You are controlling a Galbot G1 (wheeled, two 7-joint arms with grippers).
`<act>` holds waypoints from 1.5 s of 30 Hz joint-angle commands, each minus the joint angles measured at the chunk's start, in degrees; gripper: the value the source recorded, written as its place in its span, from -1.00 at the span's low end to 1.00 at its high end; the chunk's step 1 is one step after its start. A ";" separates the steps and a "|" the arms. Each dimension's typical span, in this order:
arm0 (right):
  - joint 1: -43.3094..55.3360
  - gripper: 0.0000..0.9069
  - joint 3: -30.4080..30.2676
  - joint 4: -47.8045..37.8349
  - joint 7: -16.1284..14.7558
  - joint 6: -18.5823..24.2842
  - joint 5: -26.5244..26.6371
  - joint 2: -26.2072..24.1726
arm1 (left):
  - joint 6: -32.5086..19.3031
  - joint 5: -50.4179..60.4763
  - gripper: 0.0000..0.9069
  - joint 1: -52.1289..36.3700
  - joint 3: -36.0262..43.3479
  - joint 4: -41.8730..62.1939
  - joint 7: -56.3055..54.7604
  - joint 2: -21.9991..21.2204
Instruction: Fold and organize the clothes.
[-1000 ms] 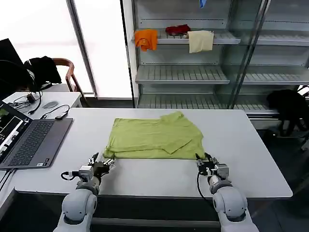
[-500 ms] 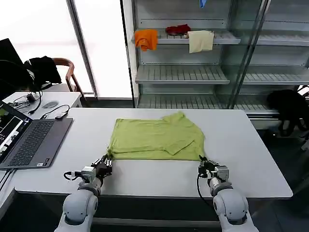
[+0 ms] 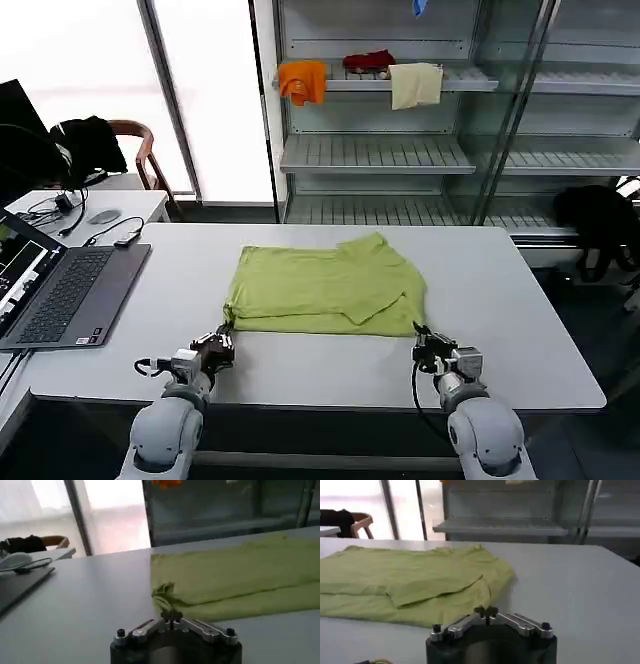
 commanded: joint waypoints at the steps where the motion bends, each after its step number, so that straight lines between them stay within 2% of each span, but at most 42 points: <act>1: -5.89 -1.00 -0.45 7.33 0.40 0.00 4.48 -0.50 | 0.25 -4.41 -1.00 12.35 -3.45 -11.87 0.52 1.09; 7: -10.66 -1.00 -1.41 11.52 1.79 -0.02 4.82 -1.11 | -0.17 -6.94 -1.00 20.73 -6.37 -17.34 0.42 1.35; 11: -12.57 -1.00 -1.72 12.27 2.76 0.01 3.55 -1.28 | -0.43 -7.20 -1.00 22.53 -7.93 -17.97 0.19 1.34; 16: -14.19 -1.00 -1.57 11.87 3.64 0.12 -2.97 -1.66 | -0.02 -7.43 -1.00 22.50 -9.38 -18.22 0.02 1.43; 21: -15.94 -1.00 -1.58 10.68 2.53 0.18 -11.28 -2.27 | 0.28 -6.97 -1.00 22.18 -9.46 -17.58 -0.15 1.42; 22: -16.11 -0.02 -1.68 10.21 2.32 0.18 -12.09 -2.23 | 0.31 -6.69 -1.00 22.14 -9.41 -17.39 -0.14 1.38; 23: -16.11 -0.02 -1.71 10.12 2.28 0.18 -12.28 -2.20 | 0.31 -6.59 -1.00 22.11 -9.36 -17.23 -0.13 1.36; 24: -16.21 1.00 -1.86 9.55 2.34 0.17 -12.39 -2.06 | 0.61 -6.59 -1.00 22.06 -9.35 -17.10 -0.19 1.31; 25: -16.32 1.00 -1.89 9.23 2.35 0.16 -12.96 -1.94 | 0.69 -6.45 -1.00 22.04 -9.38 -16.93 -0.18 1.31; 26: -16.32 1.00 -1.89 9.23 2.35 0.16 -12.96 -1.94 | 0.70 -6.30 1.00 22.06 -9.43 -16.85 -0.21 1.31; 35: -14.20 1.00 -1.23 9.11 4.84 0.43 -15.30 -0.78 | -0.59 -5.47 1.00 20.73 -8.92 -15.62 -3.15 0.65; 41: -7.26 1.00 0.06 9.37 3.31 0.11 -14.30 -0.17 | 0.14 -4.59 1.00 16.57 -10.48 -15.37 -3.29 0.73; 45: -2.29 1.00 0.29 8.29 3.14 0.00 -10.55 -0.06 | 0.39 -6.28 1.00 12.76 -12.59 -14.74 -3.27 1.10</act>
